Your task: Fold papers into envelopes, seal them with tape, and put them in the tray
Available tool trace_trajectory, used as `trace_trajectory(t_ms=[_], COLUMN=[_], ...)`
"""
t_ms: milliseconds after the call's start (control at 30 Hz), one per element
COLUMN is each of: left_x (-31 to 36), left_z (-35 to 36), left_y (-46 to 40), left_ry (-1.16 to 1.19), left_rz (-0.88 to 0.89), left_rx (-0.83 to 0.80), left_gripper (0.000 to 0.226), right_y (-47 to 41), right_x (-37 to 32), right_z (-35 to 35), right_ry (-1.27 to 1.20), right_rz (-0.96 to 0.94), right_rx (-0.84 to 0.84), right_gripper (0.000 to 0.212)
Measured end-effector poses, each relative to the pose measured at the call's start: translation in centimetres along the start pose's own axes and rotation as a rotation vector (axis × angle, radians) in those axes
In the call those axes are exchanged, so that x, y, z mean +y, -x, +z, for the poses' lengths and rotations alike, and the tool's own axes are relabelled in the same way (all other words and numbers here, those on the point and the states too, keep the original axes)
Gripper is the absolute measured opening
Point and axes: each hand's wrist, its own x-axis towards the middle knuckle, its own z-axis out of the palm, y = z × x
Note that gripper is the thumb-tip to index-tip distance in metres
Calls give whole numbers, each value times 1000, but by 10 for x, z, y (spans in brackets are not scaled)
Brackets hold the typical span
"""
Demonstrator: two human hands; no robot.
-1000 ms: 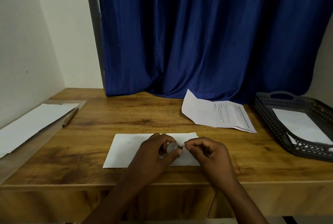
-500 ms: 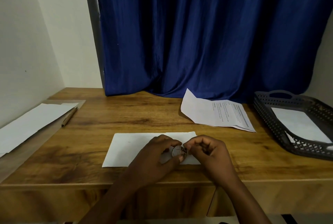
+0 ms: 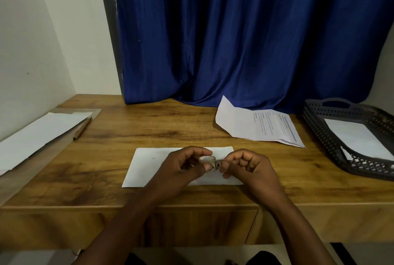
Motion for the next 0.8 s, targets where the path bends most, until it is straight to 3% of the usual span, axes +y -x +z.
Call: trace_trajectory(t_ms=[133, 333, 800], left_x=[-3, 0, -3], left_z=[2, 5, 3], left_y=[-2, -3, -4], left_ry=[-15, -36, -67], left_rz=[-5, -23, -26], left_rx=[-19, -28, 13], left_gripper=[47, 39, 35], right_y=[0, -1, -1], right_x=[-2, 2, -2], right_z=[2, 2, 3], right_ry=[21, 106, 86], right_rz=[-8, -15, 16], right_rx=[-29, -20, 10], right_gripper=[26, 8, 11])
